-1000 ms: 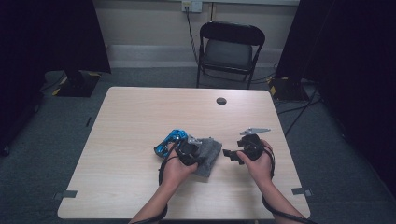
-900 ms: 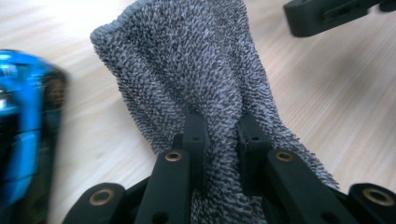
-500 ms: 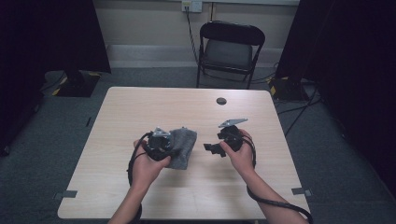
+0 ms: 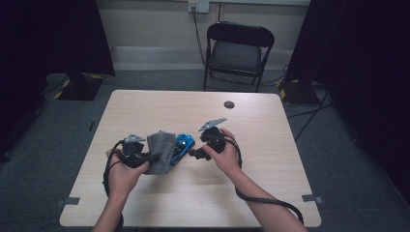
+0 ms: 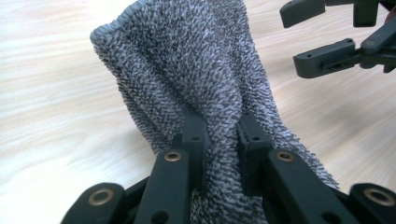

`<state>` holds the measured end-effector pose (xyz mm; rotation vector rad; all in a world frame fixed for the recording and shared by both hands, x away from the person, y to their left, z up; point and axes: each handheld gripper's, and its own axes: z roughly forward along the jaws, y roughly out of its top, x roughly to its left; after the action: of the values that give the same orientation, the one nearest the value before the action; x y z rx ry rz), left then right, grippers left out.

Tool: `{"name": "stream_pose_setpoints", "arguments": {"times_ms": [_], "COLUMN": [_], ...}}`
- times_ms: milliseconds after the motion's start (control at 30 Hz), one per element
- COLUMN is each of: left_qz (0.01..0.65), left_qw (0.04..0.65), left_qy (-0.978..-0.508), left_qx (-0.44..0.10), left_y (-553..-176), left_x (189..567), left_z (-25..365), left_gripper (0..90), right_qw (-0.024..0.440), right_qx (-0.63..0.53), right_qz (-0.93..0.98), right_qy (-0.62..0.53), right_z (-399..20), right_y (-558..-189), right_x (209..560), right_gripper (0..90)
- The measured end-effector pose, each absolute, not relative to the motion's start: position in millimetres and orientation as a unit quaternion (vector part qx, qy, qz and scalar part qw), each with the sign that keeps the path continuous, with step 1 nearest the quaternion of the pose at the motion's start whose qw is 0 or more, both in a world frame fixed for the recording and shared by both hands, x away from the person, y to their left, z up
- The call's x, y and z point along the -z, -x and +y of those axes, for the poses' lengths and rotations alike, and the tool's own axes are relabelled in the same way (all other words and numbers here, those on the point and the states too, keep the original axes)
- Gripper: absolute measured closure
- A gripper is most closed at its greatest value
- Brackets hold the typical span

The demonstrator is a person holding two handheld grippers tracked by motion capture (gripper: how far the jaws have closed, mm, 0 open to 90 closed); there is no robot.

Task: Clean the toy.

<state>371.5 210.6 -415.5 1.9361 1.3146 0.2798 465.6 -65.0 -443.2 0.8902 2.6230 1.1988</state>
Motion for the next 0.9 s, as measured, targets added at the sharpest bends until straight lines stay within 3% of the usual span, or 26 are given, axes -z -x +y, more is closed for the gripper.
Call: {"name": "stream_pose_setpoints", "arguments": {"times_ms": [233,700,900], "left_qz": [0.538,0.554,0.551], "left_qw": [0.373,0.364,0.361], "left_qy": [-0.746,-0.74,-0.744], "left_qx": [-0.123,-0.116,-0.111], "left_y": [-362,-357,-358], "left_x": [426,453,457], "left_z": [240,251,248], "left_gripper": [76.7,76.5,76.2], "right_qw": [0.053,0.048,0.076], "right_qx": [-0.394,-0.388,-0.372], "right_qz": [0.88,0.889,0.897], "right_qy": [-0.26,-0.237,-0.226], "right_z": [-35,-2,-1], "right_y": [-468,-480,-482], "right_x": [448,463,474], "right_gripper": [17.7,18.0,13.4]}}
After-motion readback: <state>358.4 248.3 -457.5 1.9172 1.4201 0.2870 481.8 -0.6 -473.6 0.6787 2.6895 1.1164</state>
